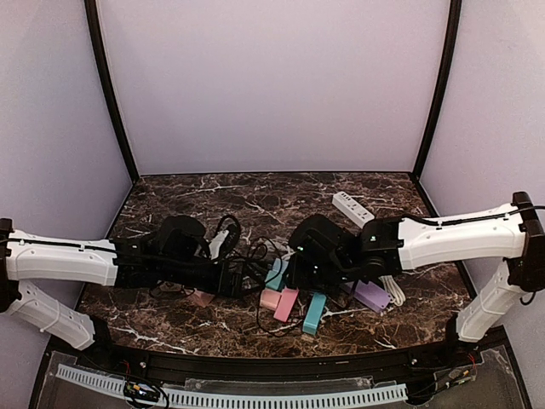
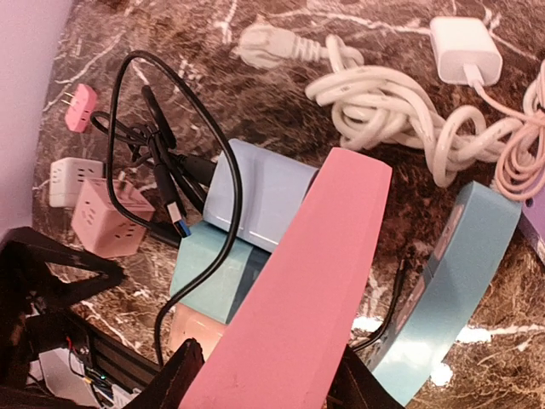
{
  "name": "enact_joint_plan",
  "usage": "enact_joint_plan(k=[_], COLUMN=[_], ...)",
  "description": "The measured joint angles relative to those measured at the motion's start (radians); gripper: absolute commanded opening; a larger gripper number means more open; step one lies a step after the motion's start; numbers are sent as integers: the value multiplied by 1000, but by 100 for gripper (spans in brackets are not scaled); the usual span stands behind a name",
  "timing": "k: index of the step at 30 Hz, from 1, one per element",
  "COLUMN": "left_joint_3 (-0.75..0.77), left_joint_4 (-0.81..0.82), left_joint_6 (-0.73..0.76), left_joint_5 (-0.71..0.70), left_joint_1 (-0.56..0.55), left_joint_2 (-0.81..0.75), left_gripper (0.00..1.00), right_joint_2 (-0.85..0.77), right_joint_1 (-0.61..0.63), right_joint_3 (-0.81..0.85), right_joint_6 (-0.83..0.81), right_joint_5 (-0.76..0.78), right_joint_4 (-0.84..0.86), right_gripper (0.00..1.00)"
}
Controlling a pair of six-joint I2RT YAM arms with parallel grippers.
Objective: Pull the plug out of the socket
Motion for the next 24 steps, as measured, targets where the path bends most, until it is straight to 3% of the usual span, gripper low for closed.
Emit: enact_joint_plan(k=[7, 19, 24], left_joint_3=[-10, -14, -35], left_joint_4=[48, 114, 130], left_joint_6=[-71, -152, -183], left_joint_5=[49, 32, 27], left_joint_1=[0, 8, 14], left_joint_2=[34, 26, 13], left_gripper=[93, 62, 63], right_joint_2=[-77, -107, -108], right_joint_1=[-10, -12, -12], right_joint_3=[-6, -75, -85], right_joint_6=[-89, -189, -198], right_joint_5=[30, 29, 24], right_joint_4=[114, 270, 284], right_gripper=[48, 48, 48])
